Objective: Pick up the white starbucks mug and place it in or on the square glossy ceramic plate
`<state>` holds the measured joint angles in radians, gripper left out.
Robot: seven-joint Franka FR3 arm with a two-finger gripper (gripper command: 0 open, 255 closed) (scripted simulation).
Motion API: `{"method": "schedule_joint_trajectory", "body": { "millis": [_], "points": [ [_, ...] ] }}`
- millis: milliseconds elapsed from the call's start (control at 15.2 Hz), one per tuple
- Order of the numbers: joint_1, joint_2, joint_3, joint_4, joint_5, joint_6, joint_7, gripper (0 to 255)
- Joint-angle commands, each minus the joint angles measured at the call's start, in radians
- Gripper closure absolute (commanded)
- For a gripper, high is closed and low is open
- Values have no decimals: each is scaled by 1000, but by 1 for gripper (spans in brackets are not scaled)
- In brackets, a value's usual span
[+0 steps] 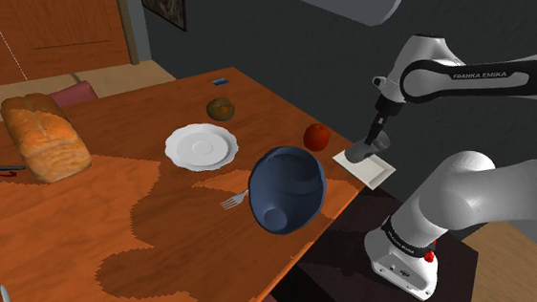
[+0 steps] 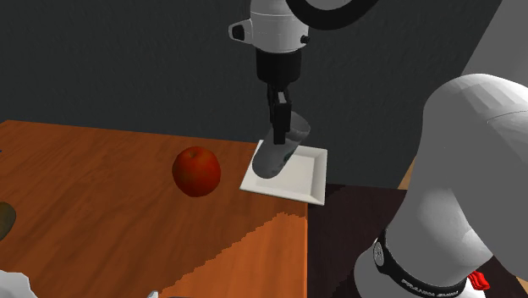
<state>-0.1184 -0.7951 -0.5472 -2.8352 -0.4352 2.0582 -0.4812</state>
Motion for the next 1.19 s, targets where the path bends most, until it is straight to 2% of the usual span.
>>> {"method": "schedule_joint_trajectory", "body": {
  "millis": [0,132,198,528,792,1122],
  "points": [
    [0,0,0,0,0,1,0,255],
    [0,0,0,0,0,1,0,255],
    [0,0,0,0,0,1,0,0],
    [0,0,0,0,0,1,0,0],
    [12,-58,54,95,48,-150,-6,0],
    [12,-58,54,95,48,-150,-6,0]
  ]
}}
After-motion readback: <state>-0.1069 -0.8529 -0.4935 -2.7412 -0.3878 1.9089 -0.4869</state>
